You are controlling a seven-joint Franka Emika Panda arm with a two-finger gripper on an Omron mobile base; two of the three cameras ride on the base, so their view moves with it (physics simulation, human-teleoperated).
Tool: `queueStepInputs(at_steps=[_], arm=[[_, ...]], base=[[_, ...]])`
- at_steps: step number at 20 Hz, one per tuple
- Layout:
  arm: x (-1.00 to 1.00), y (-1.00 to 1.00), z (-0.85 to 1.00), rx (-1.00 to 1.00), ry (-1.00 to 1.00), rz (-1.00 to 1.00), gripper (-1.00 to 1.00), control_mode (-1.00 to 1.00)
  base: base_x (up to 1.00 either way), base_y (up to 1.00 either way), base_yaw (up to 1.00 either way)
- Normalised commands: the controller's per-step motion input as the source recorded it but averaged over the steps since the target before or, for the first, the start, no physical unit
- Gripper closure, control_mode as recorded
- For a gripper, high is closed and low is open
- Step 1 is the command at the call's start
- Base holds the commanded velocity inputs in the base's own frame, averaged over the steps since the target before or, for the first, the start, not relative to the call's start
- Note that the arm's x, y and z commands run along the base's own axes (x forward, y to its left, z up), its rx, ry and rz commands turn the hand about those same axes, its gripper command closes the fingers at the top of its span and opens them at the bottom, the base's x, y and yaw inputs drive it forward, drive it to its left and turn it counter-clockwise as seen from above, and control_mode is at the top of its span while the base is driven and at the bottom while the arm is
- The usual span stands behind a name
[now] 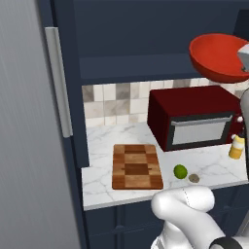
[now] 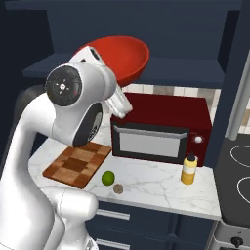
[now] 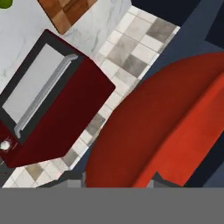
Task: Open the cabinet. Place the bowl and condiment on the counter. Then place the lime and garlic on the cutting board.
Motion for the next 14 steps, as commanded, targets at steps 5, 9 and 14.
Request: queueStepInputs(at_steps=[5, 9, 14], arm=[[-1.00, 0.01, 0.41, 0.00, -0.01, -0.01, 1.00, -1.00], [-1.00, -0.02, 0.53, 0.00, 0.00, 0.00, 1.00, -1.00], [-1.00, -0.04, 0.16, 0.00, 0.01, 0.00, 1.00, -1.00]], base=[[0.00, 0.00, 0.00], [0.00, 0.00, 0.00], [0.00, 0.00, 0.00]])
